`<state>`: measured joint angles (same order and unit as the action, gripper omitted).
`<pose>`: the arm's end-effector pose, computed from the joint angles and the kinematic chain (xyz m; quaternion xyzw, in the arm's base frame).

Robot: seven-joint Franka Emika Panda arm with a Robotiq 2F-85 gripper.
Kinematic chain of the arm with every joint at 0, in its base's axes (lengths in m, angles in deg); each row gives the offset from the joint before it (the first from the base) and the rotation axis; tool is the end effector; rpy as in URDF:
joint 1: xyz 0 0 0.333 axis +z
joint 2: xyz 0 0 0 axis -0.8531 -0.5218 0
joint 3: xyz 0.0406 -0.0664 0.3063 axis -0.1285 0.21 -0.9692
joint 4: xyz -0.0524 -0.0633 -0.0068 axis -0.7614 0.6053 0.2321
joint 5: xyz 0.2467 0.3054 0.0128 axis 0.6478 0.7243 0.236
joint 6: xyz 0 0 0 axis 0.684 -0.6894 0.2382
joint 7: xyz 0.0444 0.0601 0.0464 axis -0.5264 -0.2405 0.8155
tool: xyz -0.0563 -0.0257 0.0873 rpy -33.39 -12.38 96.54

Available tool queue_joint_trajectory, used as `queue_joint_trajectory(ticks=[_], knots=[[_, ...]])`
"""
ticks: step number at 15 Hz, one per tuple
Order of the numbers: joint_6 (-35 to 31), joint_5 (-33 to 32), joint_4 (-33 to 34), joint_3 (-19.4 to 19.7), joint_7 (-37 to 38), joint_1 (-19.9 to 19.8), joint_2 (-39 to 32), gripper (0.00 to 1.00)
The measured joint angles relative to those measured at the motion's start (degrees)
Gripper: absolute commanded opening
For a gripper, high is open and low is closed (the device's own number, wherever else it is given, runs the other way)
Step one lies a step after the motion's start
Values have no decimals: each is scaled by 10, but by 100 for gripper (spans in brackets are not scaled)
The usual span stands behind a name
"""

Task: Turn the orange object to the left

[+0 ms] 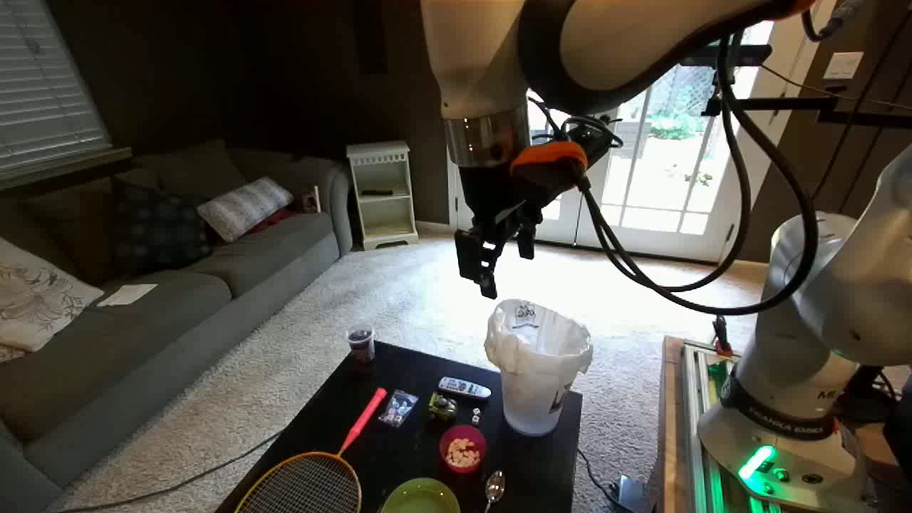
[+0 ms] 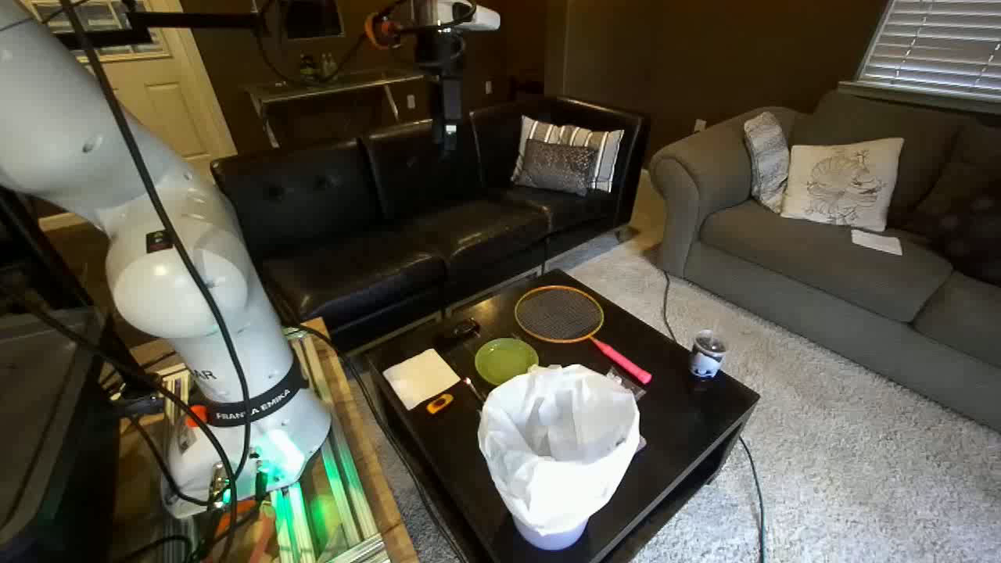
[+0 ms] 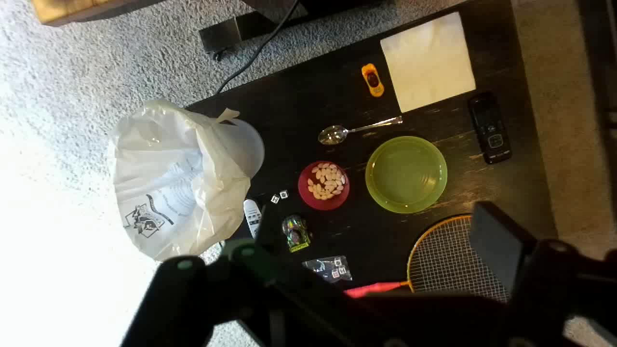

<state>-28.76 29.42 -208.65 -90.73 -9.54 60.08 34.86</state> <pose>0.3989 0.1732 0.4951 0.9879 -0.1276 -0.0428 0.0773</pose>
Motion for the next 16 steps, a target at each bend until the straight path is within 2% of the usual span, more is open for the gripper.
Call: queue_joint_trajectory(ticks=[9,13,16], knots=[[0,1,-1,5,-1,6,-1,100],[-13,33,-53,8,-16,47,-23,100],[-64,51,-110,2,-26,85,-51,100]])
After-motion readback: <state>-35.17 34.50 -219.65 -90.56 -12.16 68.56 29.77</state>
